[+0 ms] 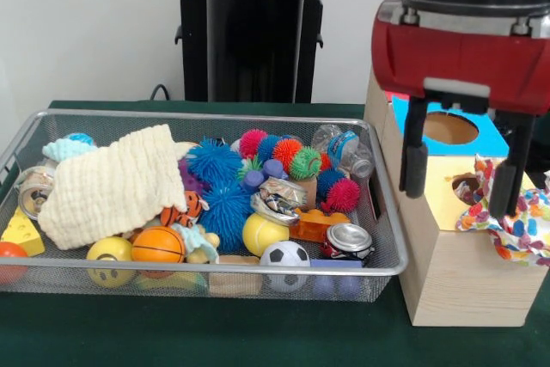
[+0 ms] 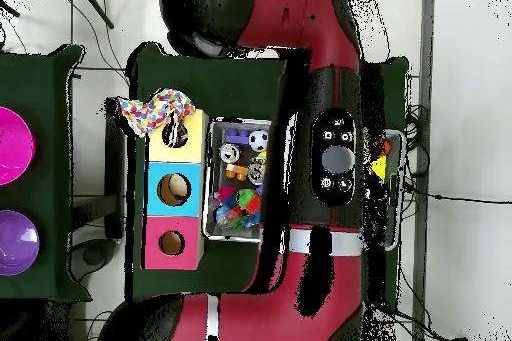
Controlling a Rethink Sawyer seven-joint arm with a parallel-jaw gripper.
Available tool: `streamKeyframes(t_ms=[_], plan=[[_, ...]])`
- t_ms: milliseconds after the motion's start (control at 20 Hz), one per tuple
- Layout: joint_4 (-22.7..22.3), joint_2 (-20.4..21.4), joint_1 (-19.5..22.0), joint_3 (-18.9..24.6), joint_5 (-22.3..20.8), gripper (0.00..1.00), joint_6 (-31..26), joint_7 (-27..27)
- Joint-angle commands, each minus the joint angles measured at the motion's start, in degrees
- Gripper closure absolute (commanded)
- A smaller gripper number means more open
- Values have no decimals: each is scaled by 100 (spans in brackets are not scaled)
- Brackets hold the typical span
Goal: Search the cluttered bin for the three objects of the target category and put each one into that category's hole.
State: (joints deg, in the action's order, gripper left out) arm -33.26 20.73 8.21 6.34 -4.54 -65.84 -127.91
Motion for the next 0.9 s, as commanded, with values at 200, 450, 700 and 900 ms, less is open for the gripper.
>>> streamKeyframes(t_ms=[200,450,700,900], plan=[[-1760,-8,-162,-429,-4,0,1488,-1909],[-1909,-36,-258,-608,179,0,1717,-1981],[-1976,-80,-361,-787,354,0,1790,-2079],[-1951,-89,-450,-926,437,0,1726,-2110]])
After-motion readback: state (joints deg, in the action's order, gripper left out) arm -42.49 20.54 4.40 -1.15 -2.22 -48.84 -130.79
